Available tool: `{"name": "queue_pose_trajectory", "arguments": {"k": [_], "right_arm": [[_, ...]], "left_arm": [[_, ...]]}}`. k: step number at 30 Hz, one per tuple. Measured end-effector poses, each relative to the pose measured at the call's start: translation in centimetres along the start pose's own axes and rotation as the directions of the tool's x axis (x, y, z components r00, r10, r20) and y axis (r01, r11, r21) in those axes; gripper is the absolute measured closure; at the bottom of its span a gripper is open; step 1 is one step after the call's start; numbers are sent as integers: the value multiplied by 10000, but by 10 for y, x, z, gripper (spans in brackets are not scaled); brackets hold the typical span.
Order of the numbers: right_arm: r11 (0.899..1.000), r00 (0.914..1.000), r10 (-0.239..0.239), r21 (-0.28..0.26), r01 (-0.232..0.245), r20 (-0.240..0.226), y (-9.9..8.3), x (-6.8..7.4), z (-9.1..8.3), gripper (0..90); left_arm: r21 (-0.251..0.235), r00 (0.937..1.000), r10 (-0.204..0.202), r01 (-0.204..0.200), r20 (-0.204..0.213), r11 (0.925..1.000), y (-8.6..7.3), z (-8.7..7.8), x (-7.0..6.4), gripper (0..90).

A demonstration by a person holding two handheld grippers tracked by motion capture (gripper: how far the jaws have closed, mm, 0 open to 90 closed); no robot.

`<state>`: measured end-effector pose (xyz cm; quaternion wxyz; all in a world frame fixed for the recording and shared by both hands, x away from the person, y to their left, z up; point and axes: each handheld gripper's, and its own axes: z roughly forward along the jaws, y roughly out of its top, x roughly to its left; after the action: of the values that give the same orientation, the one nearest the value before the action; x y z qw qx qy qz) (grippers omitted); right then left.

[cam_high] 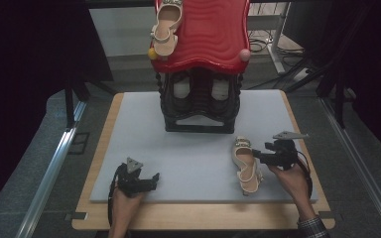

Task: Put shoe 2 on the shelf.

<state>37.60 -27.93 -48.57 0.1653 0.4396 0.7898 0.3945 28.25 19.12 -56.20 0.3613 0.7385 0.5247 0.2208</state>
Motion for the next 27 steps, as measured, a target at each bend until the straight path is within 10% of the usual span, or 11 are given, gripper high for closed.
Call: {"name": "queue_pose_trajectory", "arguments": {"k": [11, 13, 27], "right_arm": [[9976, 9985, 238, 656, -204, -502, -2, 5, 18, 725], [9974, 9999, 95, 708, -102, 97, -1, 11, 17, 842], [9978, 9991, 336, 562, -351, 271, 1, 14, 15, 878]], "left_arm": [[-525, 10000, 49, -45, 72, 9986, -7, -1, 1, 54], [-548, 10000, 48, -44, 73, 9985, -8, -1, 1, 54], [-608, 10000, 52, -48, 61, 9981, -9, -1, 0, 62]]}}
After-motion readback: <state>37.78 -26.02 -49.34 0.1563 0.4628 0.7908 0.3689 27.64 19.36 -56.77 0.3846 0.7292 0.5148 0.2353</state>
